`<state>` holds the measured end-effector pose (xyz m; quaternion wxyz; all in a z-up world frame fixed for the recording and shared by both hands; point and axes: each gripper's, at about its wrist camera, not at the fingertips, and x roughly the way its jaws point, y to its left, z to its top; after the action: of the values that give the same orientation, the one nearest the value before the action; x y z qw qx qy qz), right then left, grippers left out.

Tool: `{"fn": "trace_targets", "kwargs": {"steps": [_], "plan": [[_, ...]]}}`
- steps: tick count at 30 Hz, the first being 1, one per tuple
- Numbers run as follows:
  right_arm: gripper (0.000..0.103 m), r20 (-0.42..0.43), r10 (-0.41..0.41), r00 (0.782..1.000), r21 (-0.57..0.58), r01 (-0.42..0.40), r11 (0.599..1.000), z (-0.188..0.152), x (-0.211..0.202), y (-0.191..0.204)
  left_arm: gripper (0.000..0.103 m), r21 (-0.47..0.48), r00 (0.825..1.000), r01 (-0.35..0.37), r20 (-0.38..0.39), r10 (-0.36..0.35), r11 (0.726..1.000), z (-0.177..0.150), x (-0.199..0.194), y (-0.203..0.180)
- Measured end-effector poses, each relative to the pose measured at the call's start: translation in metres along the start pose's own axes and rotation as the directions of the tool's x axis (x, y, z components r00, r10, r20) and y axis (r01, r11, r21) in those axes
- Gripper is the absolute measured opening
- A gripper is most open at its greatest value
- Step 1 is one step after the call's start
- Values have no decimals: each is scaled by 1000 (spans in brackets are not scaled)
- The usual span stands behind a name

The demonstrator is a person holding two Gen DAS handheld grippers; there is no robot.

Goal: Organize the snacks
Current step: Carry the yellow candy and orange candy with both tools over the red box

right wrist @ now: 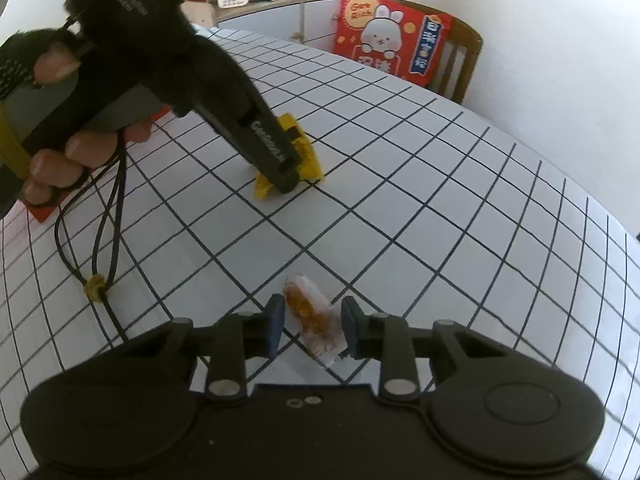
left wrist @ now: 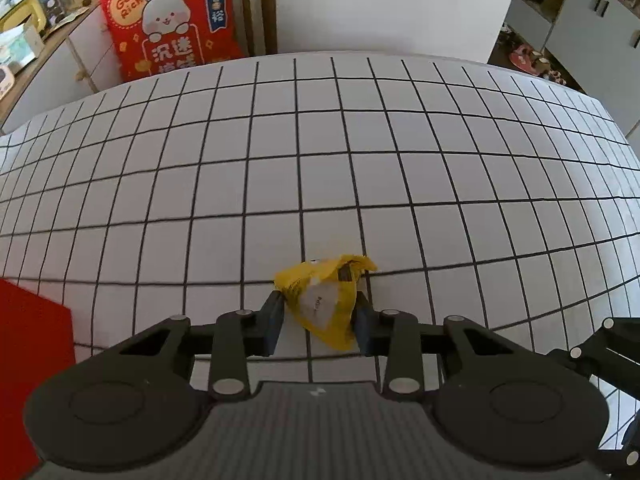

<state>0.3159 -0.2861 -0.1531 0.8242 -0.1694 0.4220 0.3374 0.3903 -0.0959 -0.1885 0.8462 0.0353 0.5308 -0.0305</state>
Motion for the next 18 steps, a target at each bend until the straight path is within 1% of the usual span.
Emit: {"fn": "trace_targets", "kwargs": {"steps": [3, 8, 14, 18], "plan": [[25, 5, -9, 1000, 40, 9, 999, -3, -5, 1, 35, -15, 1000, -7, -2, 7, 1000, -8, -8, 3], [25, 24, -1, 1000, 122, -2, 993, -5, -24, 3, 35, -39, 1000, -9, 7, 9, 999, -23, -31, 8], [25, 47, 11, 999, 185, -20, 982, -8, -56, 10, 35, -62, 999, -16, 27, 18, 998, -42, -72, 12], [26, 64, 20, 998, 212, -33, 977, -8, -78, 19, 35, -92, 998, -29, 59, 34, 995, -57, -102, 16]]}}
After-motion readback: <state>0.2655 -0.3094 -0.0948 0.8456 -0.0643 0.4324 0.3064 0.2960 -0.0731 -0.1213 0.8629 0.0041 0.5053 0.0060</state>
